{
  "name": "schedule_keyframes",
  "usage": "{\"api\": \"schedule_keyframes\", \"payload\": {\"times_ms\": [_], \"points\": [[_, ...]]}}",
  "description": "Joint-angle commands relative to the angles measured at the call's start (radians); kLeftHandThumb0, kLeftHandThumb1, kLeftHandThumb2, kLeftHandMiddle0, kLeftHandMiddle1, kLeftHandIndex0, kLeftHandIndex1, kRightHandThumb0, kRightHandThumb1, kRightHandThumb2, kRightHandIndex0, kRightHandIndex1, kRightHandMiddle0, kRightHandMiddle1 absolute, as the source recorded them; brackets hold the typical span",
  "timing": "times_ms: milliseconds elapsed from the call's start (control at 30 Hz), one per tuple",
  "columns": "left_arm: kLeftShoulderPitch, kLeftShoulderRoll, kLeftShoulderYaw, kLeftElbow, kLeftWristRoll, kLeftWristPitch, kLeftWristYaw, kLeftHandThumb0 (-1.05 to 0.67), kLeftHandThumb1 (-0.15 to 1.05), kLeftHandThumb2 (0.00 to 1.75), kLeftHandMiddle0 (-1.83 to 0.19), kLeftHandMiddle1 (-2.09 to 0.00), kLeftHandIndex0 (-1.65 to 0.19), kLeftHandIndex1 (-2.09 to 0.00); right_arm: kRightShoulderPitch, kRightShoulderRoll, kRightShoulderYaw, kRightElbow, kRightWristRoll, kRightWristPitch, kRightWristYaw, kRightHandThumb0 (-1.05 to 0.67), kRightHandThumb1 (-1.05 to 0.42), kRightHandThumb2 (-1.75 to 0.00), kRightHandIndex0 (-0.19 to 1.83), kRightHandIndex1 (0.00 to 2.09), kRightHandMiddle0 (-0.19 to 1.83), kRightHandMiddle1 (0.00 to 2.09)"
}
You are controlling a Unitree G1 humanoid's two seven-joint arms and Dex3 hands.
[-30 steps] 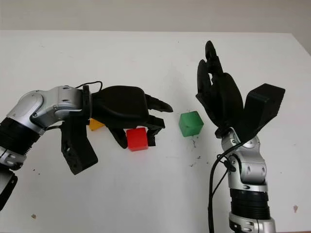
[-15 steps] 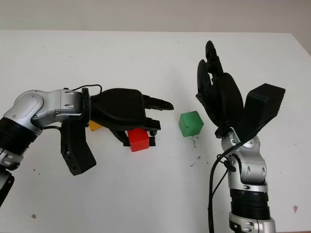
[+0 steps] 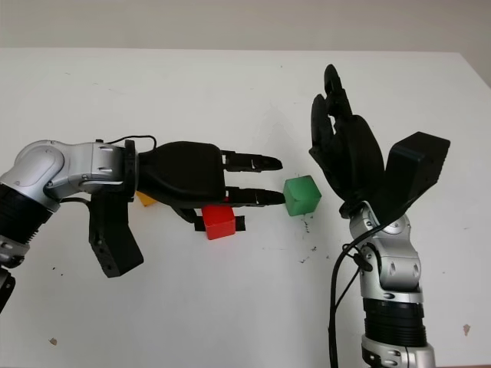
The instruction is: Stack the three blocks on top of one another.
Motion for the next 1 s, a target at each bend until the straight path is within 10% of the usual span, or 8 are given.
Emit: {"api": "schedule_keyframes", "payload": {"times_ms": [0,467,967], "points": [[-0.023,0.027,0.036,-0.032,-0.033,0.017,-0.018,-0.7,0.87,0.06,0.19,0.0,0.19,0.0,0.004,-0.004,-0.006,-0.011,0.008,0.001,0.004,-0.74,-1.05,-0.67,-0.19,0.0,-0.19,0.0],[0.002,0.183,0.229,-0.212,-0.255,0.272,-0.338,-0.74,0.83,0.04,0.18,-0.03,0.02,-0.08,-0.018,-0.002,0.002,0.024,0.006,-0.006,0.015,-0.72,-1.05,-0.7,-0.19,0.0,-0.19,0.0],[0.011,0.306,0.248,-0.094,-0.236,0.381,-0.452,-0.66,0.82,0.05,0.12,-0.05,-0.21,-0.06,-0.015,-0.007,-0.006,0.023,0.003,-0.014,0.025,-0.7,-1.05,-0.72,-0.19,0.0,-0.19,0.0]]}}
